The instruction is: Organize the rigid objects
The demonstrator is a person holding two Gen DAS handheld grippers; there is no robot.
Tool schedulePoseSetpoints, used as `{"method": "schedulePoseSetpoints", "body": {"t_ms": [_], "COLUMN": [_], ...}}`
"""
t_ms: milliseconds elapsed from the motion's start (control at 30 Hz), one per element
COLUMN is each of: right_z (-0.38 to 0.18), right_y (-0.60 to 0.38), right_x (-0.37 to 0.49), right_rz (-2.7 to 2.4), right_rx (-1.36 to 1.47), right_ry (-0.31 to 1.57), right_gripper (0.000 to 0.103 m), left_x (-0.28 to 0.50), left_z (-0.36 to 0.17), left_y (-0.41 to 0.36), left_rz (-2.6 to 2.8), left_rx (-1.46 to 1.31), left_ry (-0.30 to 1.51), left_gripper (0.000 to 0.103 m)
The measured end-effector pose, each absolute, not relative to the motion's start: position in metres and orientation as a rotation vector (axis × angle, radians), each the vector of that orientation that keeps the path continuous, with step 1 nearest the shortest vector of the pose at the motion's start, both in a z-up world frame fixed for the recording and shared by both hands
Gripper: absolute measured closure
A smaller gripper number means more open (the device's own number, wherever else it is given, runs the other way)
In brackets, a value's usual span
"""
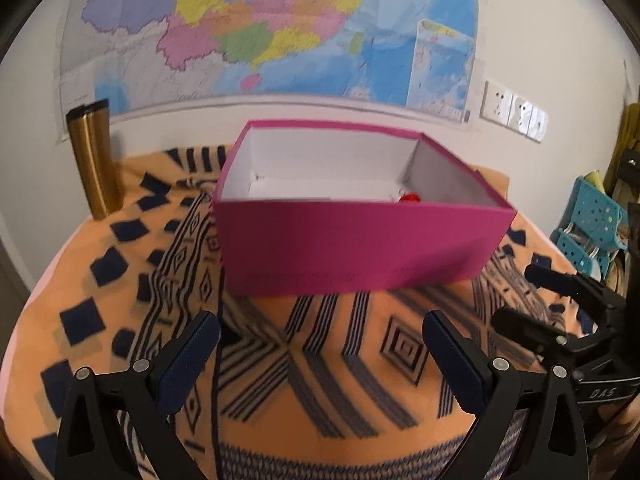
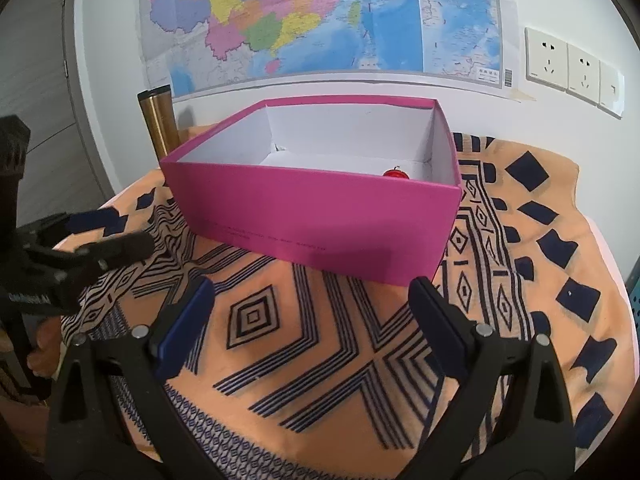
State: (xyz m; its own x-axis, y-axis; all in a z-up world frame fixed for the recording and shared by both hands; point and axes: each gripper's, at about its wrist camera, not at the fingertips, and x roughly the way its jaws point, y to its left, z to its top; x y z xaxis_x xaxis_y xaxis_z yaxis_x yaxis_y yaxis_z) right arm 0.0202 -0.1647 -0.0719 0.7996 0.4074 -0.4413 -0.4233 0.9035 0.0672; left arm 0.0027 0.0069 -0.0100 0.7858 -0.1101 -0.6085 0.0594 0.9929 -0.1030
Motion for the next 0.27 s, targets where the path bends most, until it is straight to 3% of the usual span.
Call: {"method": "schedulePoseSetpoints", "body": {"t_ms": [267], "right_z": [-0.077], "right_y": [-0.154], "right_x": [0.011], "right_rz": [0.452], "right_rx": [-0.039], "right_ry": [0.481], "right_gripper": [0.005], "left_x": [-0.012], "left_z": [-0.016], "left_y": [0.009], "left_rz": [-0.054], "left_rx": [-0.083], "left_ry": [0.648], "left_gripper": [0.0]}}
